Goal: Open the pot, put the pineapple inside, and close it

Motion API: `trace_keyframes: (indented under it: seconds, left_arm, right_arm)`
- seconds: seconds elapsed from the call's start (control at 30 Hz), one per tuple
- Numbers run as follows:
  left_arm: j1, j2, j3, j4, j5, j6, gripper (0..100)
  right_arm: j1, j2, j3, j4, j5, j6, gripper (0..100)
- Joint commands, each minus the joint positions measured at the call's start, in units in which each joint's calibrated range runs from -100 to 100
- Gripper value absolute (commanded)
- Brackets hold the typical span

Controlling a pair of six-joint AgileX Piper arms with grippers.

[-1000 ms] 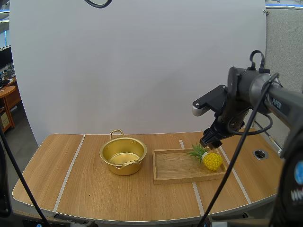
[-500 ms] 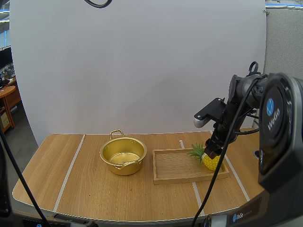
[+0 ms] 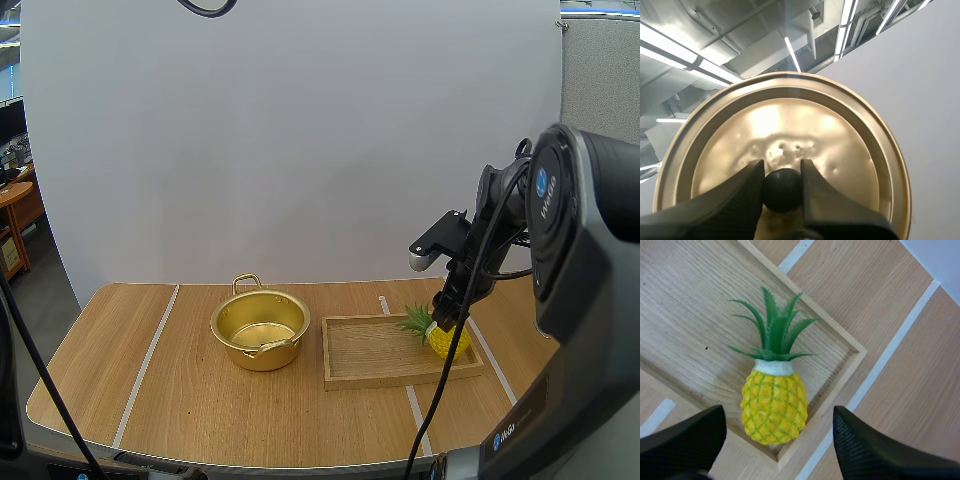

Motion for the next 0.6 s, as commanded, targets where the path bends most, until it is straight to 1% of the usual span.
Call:
trace_keyframes:
  seconds: [0.0, 0.23, 0.4, 0.57]
  left_arm:
    - [-0.1, -0.24, -0.39, 0.44, -2.35, -0.35, 0]
    - [-0.1, -0.24, -0.39, 0.44, -2.35, -0.35, 0]
    - [-0.1, -0.24, -0.39, 0.44, -2.35, -0.35, 0]
    - [-0.1, -0.24, -0.39, 0.44, -2.35, -0.35, 0]
  right_arm:
    - [-0.23, 1.28, -0.78, 1.27, -1.11, -1.33, 100]
    - [-0.23, 5.98, -0.78, 1.06, -3.47, -1.34, 100]
    - [-0.23, 7.35, -0.78, 1.06, -5.94, -1.34, 100]
    - [-0.23, 9.39, -0.78, 1.06, -6.09, -1.46, 100]
